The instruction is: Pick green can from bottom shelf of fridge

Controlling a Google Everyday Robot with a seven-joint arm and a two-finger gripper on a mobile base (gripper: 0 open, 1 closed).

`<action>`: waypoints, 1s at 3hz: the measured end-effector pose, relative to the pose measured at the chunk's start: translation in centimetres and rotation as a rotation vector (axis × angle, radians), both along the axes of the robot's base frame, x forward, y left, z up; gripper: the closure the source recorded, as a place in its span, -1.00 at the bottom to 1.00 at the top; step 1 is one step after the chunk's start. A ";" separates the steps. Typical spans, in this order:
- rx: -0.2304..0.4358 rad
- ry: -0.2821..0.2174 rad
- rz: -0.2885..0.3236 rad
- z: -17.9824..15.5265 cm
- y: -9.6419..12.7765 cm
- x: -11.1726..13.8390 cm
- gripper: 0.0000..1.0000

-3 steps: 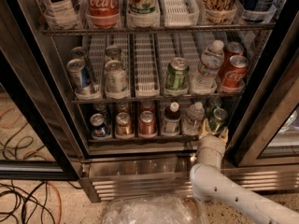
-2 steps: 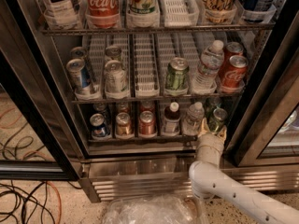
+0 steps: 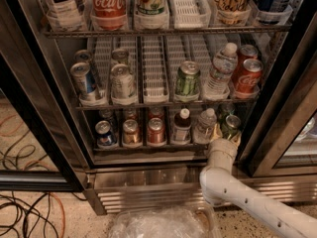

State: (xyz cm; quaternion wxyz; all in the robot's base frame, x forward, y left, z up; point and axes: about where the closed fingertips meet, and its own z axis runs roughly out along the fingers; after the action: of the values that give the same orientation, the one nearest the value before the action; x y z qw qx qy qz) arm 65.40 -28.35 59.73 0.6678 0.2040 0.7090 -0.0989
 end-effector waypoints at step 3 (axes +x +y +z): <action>-0.006 -0.001 -0.022 0.1 -0.7 0.6 0.64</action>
Offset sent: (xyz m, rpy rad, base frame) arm 0.0049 -0.0059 0.0007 -0.0050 -0.0007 -0.0186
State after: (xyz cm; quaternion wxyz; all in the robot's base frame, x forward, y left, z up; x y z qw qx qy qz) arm 65.98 -29.06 59.83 0.6677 0.2099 0.7060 -0.1082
